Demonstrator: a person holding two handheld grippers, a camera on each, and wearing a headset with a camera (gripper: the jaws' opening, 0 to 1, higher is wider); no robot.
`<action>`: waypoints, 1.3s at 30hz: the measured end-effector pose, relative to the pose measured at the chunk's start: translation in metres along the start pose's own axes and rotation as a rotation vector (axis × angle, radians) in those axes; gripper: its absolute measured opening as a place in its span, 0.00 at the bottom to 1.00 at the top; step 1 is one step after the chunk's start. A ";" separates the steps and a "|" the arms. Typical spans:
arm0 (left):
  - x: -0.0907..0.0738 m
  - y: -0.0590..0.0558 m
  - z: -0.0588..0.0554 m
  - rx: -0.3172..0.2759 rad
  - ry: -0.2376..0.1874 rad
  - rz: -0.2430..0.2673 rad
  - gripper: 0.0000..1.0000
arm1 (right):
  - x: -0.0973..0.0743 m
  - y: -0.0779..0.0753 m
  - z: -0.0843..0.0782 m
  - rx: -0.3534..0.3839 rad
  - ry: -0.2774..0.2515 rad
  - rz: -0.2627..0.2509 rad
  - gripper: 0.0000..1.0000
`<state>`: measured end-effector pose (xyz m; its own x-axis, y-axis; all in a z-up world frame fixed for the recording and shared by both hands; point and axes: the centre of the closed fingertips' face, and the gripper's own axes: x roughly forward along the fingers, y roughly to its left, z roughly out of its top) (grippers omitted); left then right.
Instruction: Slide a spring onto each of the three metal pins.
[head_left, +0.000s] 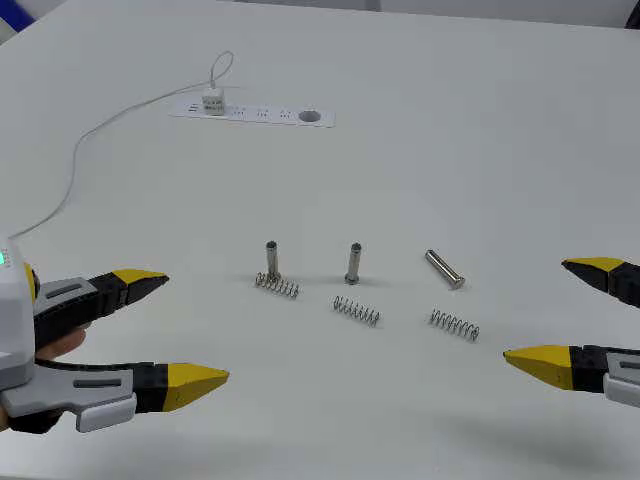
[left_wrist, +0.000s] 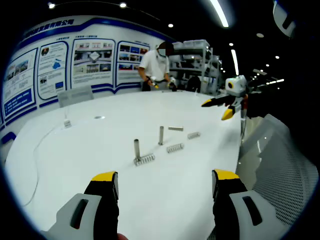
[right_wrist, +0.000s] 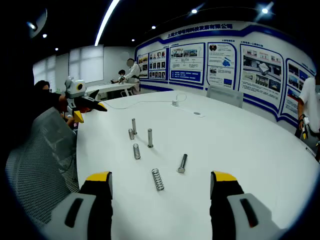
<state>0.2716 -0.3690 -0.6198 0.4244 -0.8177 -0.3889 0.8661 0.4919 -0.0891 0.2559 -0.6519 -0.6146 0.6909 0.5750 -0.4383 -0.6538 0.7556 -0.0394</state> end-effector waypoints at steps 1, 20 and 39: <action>0.000 0.000 0.000 0.000 0.000 0.000 0.78 | 0.000 0.000 0.000 0.000 0.000 0.000 0.81; 0.002 -0.002 0.000 0.002 0.005 -0.015 0.78 | -0.005 0.004 -0.003 0.014 0.008 -0.010 0.80; 0.002 -0.002 0.000 0.000 -0.002 -0.017 0.78 | -0.006 0.004 -0.006 0.033 0.017 -0.015 0.79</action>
<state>0.2707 -0.3716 -0.6205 0.4101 -0.8265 -0.3856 0.8733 0.4777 -0.0952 0.2476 -0.6539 -0.6177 0.6954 0.5581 -0.4527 -0.6323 0.7745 -0.0166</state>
